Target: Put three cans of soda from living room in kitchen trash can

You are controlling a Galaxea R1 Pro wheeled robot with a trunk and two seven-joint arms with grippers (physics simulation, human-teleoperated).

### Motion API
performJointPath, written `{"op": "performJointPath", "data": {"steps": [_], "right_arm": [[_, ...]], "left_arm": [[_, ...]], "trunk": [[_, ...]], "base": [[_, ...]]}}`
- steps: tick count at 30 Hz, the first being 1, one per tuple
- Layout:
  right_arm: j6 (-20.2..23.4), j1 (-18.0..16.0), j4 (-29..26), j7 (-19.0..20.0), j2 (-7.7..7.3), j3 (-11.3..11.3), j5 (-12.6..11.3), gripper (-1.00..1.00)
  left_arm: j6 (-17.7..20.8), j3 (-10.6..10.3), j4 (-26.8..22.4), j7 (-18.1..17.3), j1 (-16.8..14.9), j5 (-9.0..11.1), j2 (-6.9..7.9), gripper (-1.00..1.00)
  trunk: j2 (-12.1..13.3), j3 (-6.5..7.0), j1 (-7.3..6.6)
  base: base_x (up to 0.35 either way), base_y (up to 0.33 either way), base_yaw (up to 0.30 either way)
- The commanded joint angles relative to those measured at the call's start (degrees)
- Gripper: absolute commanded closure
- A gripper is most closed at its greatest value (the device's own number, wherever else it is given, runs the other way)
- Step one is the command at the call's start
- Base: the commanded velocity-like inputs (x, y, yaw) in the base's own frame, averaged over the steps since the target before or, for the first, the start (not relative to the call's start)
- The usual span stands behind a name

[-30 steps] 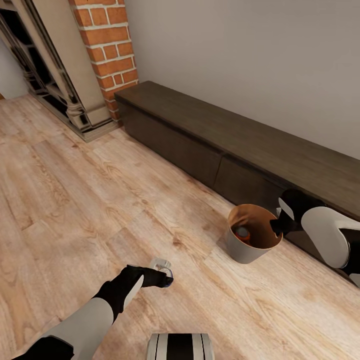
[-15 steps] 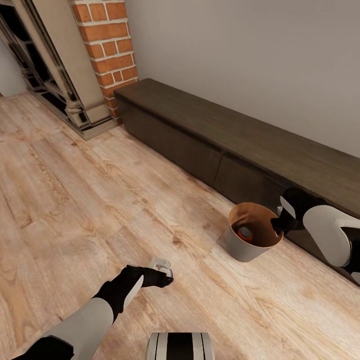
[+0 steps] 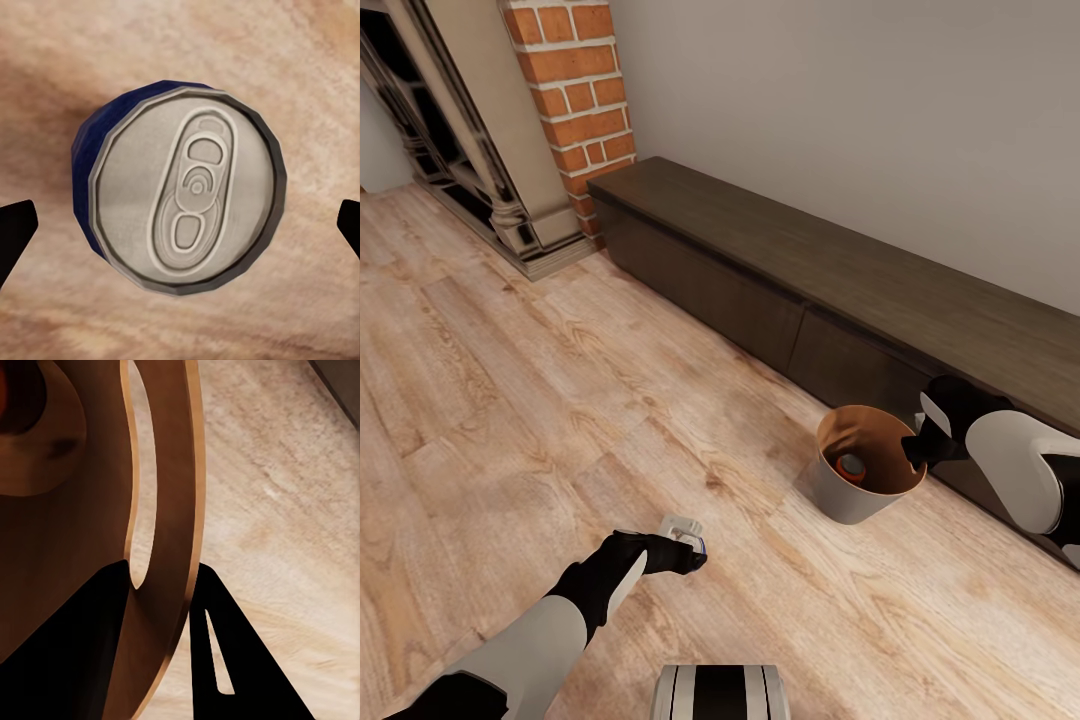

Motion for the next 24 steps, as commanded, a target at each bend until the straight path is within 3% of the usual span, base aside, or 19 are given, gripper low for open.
{"op": "performJointPath", "data": {"steps": [1, 24], "right_arm": [[0.00, 1.35, -0.58, 0.03, 0.53, -2.36, 2.19, 1.00], [0.00, 1.34, -0.72, 0.03, 0.93, -2.45, 2.19, 1.00]], "left_arm": [[-0.03, -0.04, 0.04, 0.00, -0.03, 0.03, -0.02, -1.00], [-0.13, -0.04, 0.08, 0.00, -0.03, 0.03, -0.02, -1.00]], "trunk": [[0.03, -0.02, 0.06], [0.03, -0.02, 0.06]], "base": [[0.000, 0.000, 0.000], [0.000, 0.000, 0.000]]}}
